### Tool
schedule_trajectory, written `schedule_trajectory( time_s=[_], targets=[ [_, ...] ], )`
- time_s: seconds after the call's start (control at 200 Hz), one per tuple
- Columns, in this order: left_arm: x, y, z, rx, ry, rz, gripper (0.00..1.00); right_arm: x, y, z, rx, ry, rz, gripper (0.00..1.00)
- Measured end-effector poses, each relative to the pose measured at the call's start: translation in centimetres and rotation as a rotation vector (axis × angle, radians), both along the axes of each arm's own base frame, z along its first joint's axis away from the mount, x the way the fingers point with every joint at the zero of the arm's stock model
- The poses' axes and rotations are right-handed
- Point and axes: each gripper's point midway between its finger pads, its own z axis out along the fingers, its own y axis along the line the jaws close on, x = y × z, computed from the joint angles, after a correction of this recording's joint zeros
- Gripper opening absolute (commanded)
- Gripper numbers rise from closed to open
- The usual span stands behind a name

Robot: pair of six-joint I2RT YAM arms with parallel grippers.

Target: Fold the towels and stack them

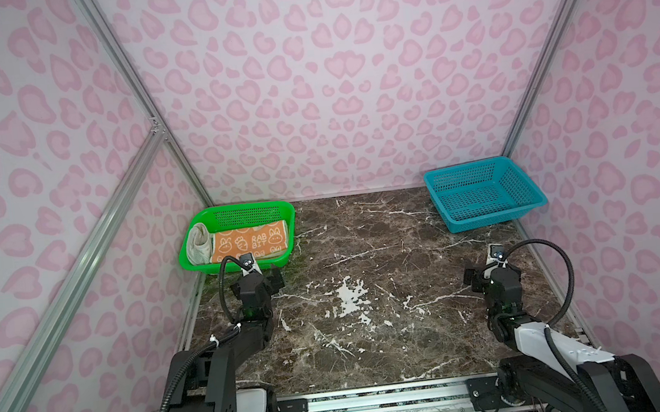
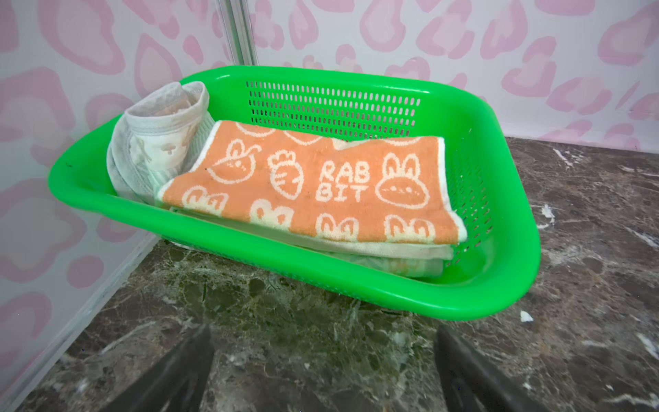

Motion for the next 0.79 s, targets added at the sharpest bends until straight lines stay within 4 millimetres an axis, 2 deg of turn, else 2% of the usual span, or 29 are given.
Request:
schedule_trajectory(
  time_s=[0.21, 0.355, 0.54, 0.58, 0.68, 0.795],
  targets=[
    [0.4, 0.8, -1.0, -0.011, -0.018, -0.015, 0.97, 3.2, 0.6, 0.4, 0.019, -0.024, 0.041, 0.99],
    [0.9, -0.2, -2.0, -0.025, -0.006, -0.082, 0.97, 5.3, 1.0, 0.6, 0.018, -0.045, 0.064, 0.99],
    [1.2, -0.5, -1.5, -0.029, -0.029, -0.121, 0.97, 6.7, 1.4, -2.4, 0.011, 0.013, 0.092, 1.0],
    [1.2, -0.6, -1.4, -0.03, -0.034, -0.124, 0.97, 6.8, 1.4, -2.4, 0.014, 0.015, 0.096, 0.99],
    [1.3, -0.7, -1.3, -0.032, -0.037, -0.13, 0.97, 7.6, 1.1, -0.8, 0.015, -0.041, 0.09, 1.0],
    [1.3, -0.9, -1.3, -0.032, -0.04, -0.138, 0.97, 7.4, 1.3, -1.4, 0.018, -0.028, 0.097, 1.0]
  ],
)
